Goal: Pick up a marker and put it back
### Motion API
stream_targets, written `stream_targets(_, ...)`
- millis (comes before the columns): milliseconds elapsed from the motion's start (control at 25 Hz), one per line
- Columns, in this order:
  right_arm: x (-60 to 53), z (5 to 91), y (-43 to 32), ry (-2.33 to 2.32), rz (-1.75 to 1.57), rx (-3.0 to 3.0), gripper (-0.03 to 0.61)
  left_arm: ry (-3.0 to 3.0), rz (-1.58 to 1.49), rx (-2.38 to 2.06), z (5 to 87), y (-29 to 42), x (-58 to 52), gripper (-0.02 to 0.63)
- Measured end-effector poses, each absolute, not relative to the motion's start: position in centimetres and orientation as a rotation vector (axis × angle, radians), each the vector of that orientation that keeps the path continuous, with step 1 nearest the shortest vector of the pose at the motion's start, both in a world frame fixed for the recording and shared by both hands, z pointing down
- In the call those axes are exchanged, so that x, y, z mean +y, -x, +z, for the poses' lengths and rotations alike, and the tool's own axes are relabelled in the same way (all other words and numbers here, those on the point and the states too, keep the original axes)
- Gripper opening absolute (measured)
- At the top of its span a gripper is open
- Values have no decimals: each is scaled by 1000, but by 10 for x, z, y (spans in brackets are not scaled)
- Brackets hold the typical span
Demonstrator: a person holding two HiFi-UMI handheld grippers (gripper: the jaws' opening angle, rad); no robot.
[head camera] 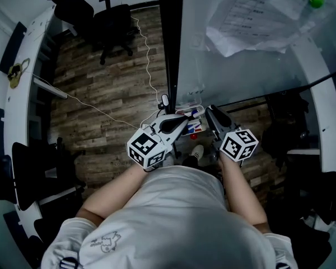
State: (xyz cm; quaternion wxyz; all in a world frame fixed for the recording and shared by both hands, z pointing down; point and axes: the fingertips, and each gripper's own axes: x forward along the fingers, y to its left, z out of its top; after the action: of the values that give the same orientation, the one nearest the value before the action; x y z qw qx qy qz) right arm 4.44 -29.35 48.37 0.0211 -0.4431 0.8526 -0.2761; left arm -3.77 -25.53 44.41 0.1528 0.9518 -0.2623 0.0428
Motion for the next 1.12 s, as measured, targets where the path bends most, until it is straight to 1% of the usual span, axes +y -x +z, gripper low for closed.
stream_targets(520, -257, 429, -34, 1466, -658, 2615, 77, -2805, 43, -747, 408, 68, -228, 5)
stream_targets(680, -247, 421, -31, 1491, -626, 2598, 77, -2827, 42, -730, 405, 72, -220, 5)
stream_targets(920, -233, 415, -31, 1533, -585, 2593, 77, -2780, -66, -710, 397, 81, -217, 5)
stream_targets(1120, -232, 415, -31, 1532, -585, 2595, 77, -2782, -82, -720, 394, 80, -219, 5)
